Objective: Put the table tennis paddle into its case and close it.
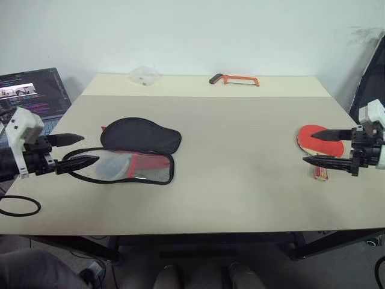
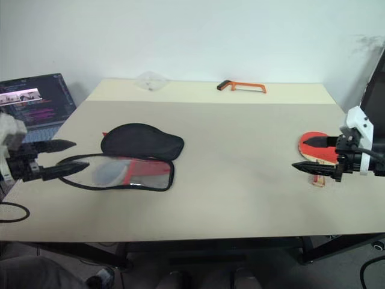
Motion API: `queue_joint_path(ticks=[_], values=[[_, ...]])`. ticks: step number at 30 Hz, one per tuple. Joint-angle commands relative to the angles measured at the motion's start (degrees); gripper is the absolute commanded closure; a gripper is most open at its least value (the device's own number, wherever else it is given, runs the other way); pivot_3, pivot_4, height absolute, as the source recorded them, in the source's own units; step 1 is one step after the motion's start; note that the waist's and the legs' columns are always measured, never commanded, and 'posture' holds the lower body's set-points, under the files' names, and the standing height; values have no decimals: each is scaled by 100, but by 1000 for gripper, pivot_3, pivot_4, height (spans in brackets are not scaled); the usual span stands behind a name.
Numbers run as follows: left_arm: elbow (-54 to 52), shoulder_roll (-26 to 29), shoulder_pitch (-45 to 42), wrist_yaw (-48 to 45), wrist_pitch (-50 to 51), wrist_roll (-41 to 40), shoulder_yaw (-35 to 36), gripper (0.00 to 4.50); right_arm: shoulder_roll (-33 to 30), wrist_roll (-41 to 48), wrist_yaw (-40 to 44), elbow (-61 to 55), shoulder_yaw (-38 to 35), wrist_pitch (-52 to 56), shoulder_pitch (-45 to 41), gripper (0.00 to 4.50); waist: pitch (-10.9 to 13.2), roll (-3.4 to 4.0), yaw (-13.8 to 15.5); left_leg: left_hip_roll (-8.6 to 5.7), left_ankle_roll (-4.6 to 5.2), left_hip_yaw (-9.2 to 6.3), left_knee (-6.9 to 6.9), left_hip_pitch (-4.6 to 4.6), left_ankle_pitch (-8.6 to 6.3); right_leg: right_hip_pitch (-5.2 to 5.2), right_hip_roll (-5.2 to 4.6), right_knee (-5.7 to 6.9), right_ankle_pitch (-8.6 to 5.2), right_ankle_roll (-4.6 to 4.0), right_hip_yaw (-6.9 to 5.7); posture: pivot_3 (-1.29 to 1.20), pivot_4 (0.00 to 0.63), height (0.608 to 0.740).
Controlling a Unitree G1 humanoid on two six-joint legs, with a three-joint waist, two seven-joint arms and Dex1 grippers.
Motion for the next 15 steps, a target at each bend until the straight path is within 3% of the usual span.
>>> queue_joint_path(ticks=[1, 5, 10, 15], values=[[-79, 130, 9, -24, -136, 87, 79, 0, 131, 146, -66, -172, -64, -45, -278, 45, 0, 0, -6, 0, 0, 1, 0, 0, 0, 0, 0, 0, 0, 0, 1, 0, 150, 740], [-210, 75, 181, 270, -21, 95, 272, 0, 294, 60, -65, -102, -6, -127, -316, 45, 0, 0, -3, 1, 0, 0, -4, -1, 0, 0, 1, 0, -1, -2, -2, 0, 150, 740], [-230, -485, 288, 1317, 406, -98, 692, 0, 309, -34, 25, 38, 70, -244, -393, 45, -1, 2, 9, 0, 1, 0, 0, 0, 0, 3, -1, 4, 0, 1, 0, 0, 150, 740], [-1654, -1233, 1538, 1897, 1774, -1312, 2471, 0, 389, -125, -6, 138, 162, -399, -342, 45, -1, -6, -69, 4, -1, 0, -1, -2, -1, 7, -1, 2, 5, 10, -1, 0, 150, 740]])
